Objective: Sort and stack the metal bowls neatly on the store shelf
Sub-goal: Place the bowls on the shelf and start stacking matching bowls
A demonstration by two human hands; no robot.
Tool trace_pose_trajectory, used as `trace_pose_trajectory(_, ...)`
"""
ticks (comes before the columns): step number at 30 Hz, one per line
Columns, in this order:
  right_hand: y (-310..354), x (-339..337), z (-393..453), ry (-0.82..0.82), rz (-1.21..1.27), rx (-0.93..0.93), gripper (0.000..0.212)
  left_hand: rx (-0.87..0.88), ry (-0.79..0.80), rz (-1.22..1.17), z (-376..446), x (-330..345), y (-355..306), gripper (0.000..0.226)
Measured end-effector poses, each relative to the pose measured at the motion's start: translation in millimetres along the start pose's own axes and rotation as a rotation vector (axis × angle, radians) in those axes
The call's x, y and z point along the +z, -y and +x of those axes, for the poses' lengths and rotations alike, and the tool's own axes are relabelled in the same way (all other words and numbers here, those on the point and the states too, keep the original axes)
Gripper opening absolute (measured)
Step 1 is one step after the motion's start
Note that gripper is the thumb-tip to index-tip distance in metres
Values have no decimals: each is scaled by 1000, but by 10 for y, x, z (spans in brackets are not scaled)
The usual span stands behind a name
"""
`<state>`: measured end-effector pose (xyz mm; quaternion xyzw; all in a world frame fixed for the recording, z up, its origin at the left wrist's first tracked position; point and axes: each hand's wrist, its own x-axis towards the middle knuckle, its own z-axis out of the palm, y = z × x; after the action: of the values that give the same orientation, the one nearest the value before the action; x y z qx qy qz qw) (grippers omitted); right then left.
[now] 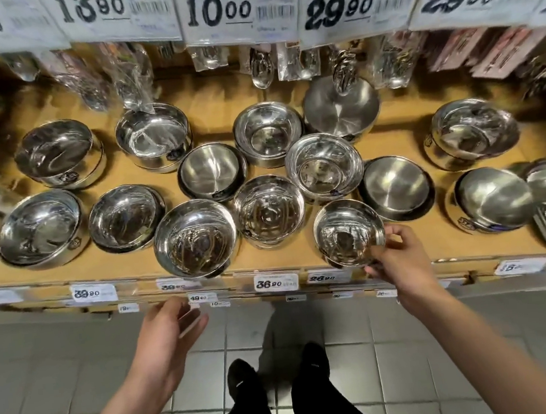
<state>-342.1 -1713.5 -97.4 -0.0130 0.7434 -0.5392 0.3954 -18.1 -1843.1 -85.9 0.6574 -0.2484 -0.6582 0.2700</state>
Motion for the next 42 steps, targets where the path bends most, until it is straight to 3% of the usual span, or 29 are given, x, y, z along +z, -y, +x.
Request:
trace_pose_trajectory(6,69,-49,117,32,-136,-100,36,-34,-6,-14,-141,158,90,14)
trace_pose_trajectory(13,20,-165,16,40,-62,-99,28,-43,80,56,-326,297,85,14)
trace_pose_trajectory(21,10,-449,-201,106,-56,-52,23,55,197,74,-492,617,-131,19)
trace_pose_trajectory(27,78,-240,-242,202,-76,-32,36,127,272,59,-533,833,-303,14)
trace_pose_trajectory(34,128,17,-161,9,-120,-78,33,210,238,134,-407,956,-550,20)
trace_pose_trajectory(36,135,19,-149,-12,-147,-62,36,251,217,230,-330,1017,-578,19)
trace_pose_trajectory(40,162,52,-128,-66,-168,-91,37,338,228,440,-239,1109,-582,41)
trace_pose_trajectory(42,156,62,-134,-93,-159,-109,33,377,216,519,-209,1148,-587,35)
